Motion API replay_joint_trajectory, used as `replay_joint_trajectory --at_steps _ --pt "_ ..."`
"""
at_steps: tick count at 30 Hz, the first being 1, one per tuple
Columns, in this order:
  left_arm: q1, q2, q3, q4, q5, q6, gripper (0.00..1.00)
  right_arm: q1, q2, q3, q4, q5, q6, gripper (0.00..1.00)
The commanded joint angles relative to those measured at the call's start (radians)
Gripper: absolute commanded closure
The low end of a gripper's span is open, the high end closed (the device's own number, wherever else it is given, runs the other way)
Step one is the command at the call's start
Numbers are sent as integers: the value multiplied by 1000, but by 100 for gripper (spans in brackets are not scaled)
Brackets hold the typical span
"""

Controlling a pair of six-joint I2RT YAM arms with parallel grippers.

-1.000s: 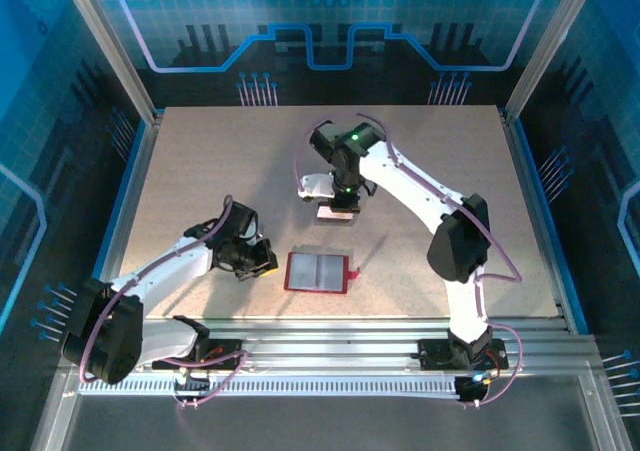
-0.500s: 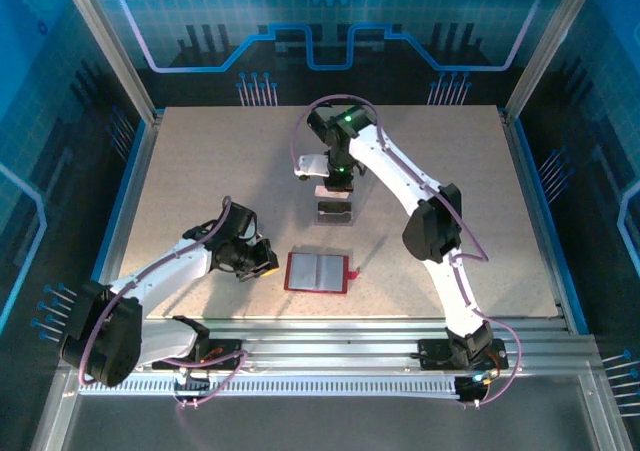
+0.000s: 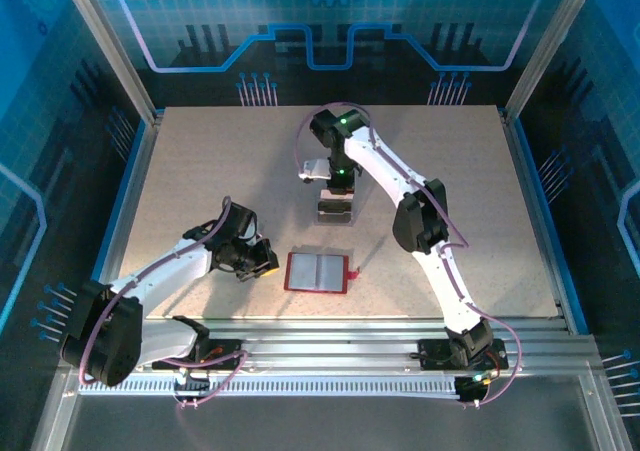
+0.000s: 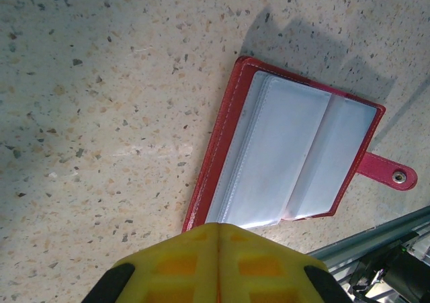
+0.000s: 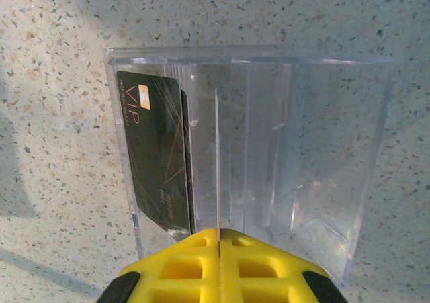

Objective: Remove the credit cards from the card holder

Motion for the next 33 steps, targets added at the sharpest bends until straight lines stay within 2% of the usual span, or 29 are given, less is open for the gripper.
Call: replay_joint_trajectory --at_steps 1,10,15,19,33 --pt "9 2 -6 -4 22 2 93 -10 11 -6 -34 -45 -20 100" --pt "10 -13 -13 -12 17 2 93 -11 37 -20 -24 -88 -40 100" --pt "11 -12 -11 -17 16 4 94 -11 23 -18 17 -64 -31 89" --pt "12 -11 -8 -20 16 8 94 -11 2 -20 49 -39 -25 84" --pt "16 -6 7 -32 20 20 94 -9 -67 -76 167 20 0 80"
